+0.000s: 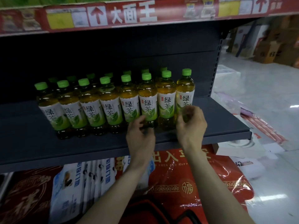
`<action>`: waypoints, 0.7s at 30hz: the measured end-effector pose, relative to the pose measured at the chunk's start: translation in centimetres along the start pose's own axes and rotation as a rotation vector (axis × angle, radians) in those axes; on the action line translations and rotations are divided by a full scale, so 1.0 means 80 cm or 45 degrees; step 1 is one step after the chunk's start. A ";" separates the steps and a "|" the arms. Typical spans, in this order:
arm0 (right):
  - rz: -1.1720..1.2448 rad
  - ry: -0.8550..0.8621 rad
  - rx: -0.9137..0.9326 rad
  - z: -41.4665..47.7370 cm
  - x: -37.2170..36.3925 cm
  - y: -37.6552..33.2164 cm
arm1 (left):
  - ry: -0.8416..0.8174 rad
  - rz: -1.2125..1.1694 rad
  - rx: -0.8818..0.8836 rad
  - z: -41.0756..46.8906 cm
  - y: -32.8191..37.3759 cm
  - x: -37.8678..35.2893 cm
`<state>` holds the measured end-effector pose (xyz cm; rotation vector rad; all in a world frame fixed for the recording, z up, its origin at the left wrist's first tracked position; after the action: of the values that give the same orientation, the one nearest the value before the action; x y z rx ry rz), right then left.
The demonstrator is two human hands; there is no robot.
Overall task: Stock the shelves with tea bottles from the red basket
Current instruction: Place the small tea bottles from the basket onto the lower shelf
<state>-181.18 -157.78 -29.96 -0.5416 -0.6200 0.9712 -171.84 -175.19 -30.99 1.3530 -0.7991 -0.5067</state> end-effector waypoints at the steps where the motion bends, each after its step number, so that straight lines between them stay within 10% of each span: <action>1: 0.024 -0.041 0.029 -0.008 -0.008 -0.010 | 0.062 -0.015 -0.005 0.005 -0.003 0.014; 21: -0.129 -0.276 0.054 -0.071 -0.092 -0.062 | -0.065 0.156 -0.009 0.032 -0.032 0.037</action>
<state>-177.46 -167.32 -32.37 -0.3660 -0.8110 0.9519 -171.52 -179.50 -32.85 1.2800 -0.9151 -0.4491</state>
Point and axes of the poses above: each hand's wrist, its own z-axis towards the middle knuckle, its own x-axis out of the back of the hand, y = z × x, the point moved 6 cm from there along z, towards the middle knuckle, and after that the axes turned 13 degrees about x, right-handed, at the moved point
